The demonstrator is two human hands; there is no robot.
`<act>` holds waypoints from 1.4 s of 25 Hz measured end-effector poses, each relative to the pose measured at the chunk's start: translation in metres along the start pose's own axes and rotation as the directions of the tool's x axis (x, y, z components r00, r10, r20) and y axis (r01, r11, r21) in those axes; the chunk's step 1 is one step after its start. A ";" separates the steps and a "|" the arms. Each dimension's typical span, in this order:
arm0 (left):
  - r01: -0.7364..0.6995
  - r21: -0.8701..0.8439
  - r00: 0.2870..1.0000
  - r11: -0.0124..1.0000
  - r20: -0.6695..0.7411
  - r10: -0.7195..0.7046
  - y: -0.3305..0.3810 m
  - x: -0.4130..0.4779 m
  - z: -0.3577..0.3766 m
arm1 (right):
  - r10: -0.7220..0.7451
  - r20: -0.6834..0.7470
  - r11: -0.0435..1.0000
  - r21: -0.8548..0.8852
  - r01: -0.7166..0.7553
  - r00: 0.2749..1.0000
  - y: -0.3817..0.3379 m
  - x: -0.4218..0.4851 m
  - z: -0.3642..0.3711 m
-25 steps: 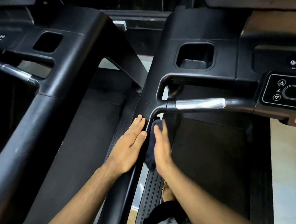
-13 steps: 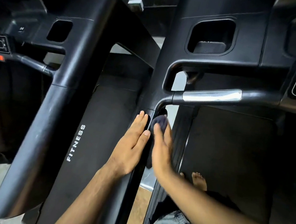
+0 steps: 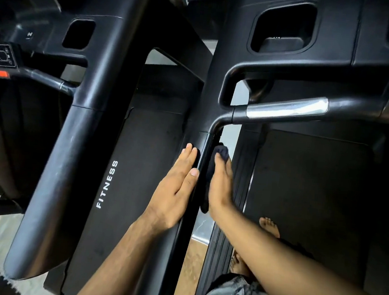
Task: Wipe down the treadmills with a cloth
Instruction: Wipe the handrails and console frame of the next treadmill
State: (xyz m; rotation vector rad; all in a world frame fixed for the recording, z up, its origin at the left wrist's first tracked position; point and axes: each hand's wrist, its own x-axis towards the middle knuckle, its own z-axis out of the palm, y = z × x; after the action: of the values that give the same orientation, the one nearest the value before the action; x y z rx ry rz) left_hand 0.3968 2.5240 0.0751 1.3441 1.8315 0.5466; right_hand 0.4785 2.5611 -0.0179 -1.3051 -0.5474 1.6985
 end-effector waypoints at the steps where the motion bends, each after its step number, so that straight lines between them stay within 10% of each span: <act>1: -0.001 0.001 1.000 1.000 0.005 0.001 -0.001 -0.003 0.001 | 0.015 -0.003 1.000 0.007 -0.014 1.000 0.002 -0.013 0.001; 5: -0.013 -0.007 1.000 1.000 0.010 0.013 -0.004 -0.012 -0.001 | -0.175 0.026 0.983 -0.047 0.176 0.984 0.016 -0.039 0.001; 8: -0.012 -0.020 1.000 1.000 0.008 0.012 -0.010 -0.024 0.001 | 0.020 0.003 0.999 0.029 -0.020 1.000 0.019 -0.030 -0.001; 12: -0.046 -0.012 0.999 0.999 -0.001 0.046 -0.017 -0.037 0.002 | -0.259 0.073 0.961 -0.081 0.265 0.963 0.040 -0.076 -0.003; 16: -0.047 -0.011 0.999 0.999 -0.004 0.047 -0.026 -0.049 0.004 | 0.012 0.005 1.000 0.015 -0.012 1.000 0.042 -0.052 -0.005; 19: -0.076 -0.020 0.997 0.997 -0.026 0.075 -0.033 -0.058 0.005 | -0.275 0.064 0.958 -0.067 0.279 0.959 0.060 -0.107 -0.009; 23: -0.059 -0.037 0.998 0.998 -0.006 0.058 -0.038 -0.072 0.007 | 0.009 0.004 0.996 0.090 -0.009 1.000 0.056 -0.077 -0.009; 27: -0.081 -0.037 0.996 0.996 -0.035 0.079 -0.045 -0.091 0.010 | -0.274 0.044 0.960 -0.042 0.275 0.961 0.075 -0.127 -0.013; 31: -0.041 -0.043 0.999 0.998 -0.034 0.040 -0.050 -0.109 0.015 | 0.052 -0.014 0.998 0.018 -0.052 0.999 0.073 -0.097 -0.015; 35: -0.093 -0.008 0.995 0.996 -0.034 0.093 -0.059 -0.119 0.012 | -0.221 0.054 0.972 -0.067 0.224 0.974 0.095 -0.141 -0.018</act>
State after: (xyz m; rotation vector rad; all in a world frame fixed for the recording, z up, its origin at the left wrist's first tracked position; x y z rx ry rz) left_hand 0.3871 2.3914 0.0655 1.4266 1.7979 0.6300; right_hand 0.4648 2.3903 -0.0238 -1.2087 -0.7601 1.5378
